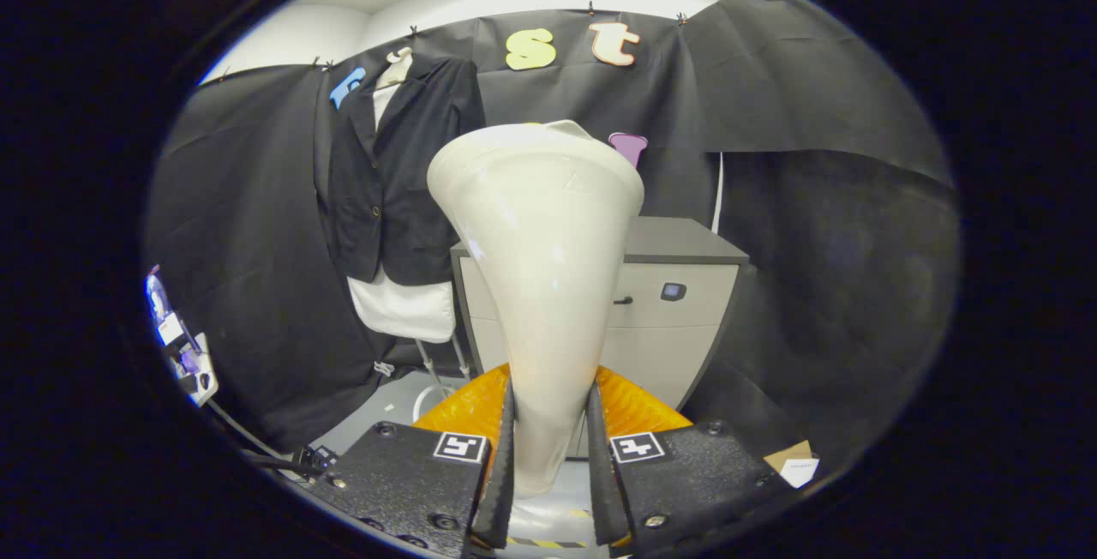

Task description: Iron the clothes twice with a garment steamer, once on the left side and once on the right side.

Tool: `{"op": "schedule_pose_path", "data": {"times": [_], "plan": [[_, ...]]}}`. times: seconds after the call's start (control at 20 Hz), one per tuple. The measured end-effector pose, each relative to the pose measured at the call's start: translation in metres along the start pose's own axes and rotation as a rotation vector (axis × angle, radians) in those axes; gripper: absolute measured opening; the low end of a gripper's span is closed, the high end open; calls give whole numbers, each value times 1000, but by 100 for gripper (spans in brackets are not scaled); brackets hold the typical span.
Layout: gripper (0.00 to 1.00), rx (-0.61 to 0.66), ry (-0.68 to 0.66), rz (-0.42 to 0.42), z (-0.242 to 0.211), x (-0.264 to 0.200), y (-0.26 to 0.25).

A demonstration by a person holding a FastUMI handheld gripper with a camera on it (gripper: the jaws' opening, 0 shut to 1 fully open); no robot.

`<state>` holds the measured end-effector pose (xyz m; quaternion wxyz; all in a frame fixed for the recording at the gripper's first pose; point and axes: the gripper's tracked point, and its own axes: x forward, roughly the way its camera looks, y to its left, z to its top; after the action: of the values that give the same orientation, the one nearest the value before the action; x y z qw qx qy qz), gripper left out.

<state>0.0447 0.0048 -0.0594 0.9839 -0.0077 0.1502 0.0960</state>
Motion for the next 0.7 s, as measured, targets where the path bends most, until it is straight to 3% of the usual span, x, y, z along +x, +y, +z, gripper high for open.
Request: {"op": "schedule_pose_path", "data": {"times": [0.35,0.7], "plan": [[39,31,32,-57,-50,-30,-19],[40,42,45,-88,-60,-33,-33]]}}
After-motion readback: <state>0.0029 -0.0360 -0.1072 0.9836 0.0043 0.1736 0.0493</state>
